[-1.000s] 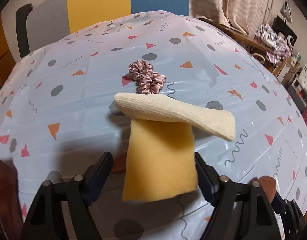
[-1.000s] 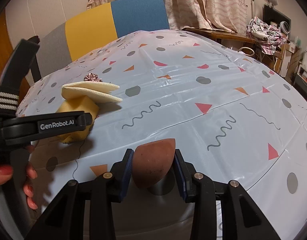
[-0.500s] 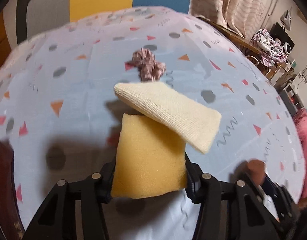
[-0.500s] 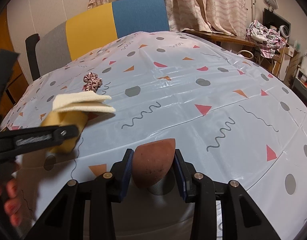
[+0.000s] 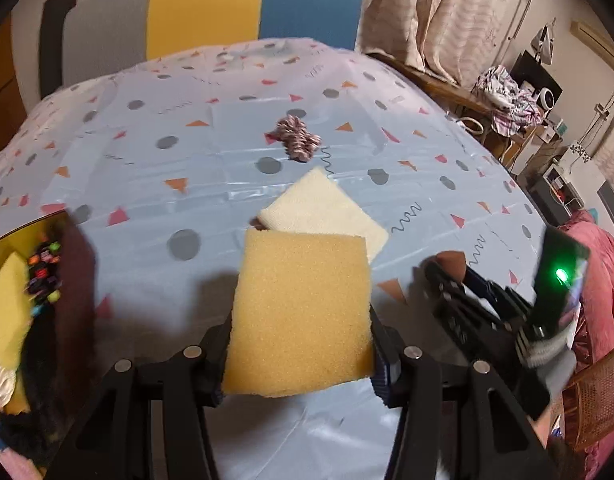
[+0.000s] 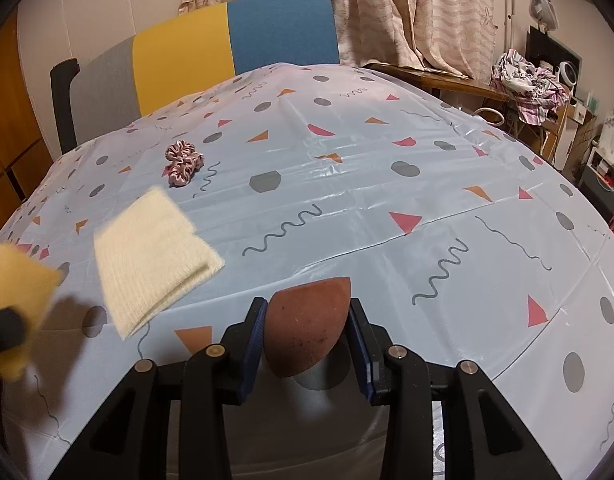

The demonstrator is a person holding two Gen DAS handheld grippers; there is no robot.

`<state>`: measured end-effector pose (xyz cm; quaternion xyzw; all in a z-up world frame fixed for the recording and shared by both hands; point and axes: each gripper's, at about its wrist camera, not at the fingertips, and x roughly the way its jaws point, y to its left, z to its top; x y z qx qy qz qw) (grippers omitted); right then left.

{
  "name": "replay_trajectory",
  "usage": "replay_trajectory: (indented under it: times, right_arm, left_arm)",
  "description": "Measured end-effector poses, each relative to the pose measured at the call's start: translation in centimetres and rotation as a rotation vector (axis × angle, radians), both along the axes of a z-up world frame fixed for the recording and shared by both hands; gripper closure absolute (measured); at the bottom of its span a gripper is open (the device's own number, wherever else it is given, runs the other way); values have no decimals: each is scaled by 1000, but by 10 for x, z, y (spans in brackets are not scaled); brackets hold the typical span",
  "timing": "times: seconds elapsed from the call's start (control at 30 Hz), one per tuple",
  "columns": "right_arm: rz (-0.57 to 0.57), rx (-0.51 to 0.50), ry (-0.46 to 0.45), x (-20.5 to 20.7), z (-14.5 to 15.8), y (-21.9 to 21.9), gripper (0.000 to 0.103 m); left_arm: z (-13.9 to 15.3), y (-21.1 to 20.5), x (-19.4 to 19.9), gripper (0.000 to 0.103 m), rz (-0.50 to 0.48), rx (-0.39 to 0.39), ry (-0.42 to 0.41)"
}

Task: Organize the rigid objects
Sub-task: 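Carry the yellow sponge to the gold tray with the left tool, dropping the cream cloth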

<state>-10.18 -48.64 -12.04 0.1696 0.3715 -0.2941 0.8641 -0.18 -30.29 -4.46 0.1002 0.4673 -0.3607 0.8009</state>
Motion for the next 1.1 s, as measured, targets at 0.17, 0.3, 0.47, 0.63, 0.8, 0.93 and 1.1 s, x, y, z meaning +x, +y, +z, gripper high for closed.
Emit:
replay_trajectory:
  times: [0.17,0.3,0.47,0.63,0.8,0.93,1.1]
  right_arm:
    - [0,-20,12,1,1,4,63]
    - [0,-39,21,2,2,7,63]
    - [5,-63,28,2,3,11,63]
    - [22,-95,44,6,4,17,63]
    - [30,-110,56,8,4,21,63]
    - [35,-135,62,10,5,25,63]
    - [55,-164,64,11,7,31,63]
  left_arm:
    - [15,45,-7,49,37,-37,-23]
    - [25,77,-6,49,75,-56,-58]
    - [38,122,0,49,154,-66,-128]
    - [39,164,16,49,233,-70,-134]
    - [27,206,39,49,334,-77,-97]
    - [19,230,59,49,403,-82,-81]
    - [12,249,90,49,480,-54,-83]
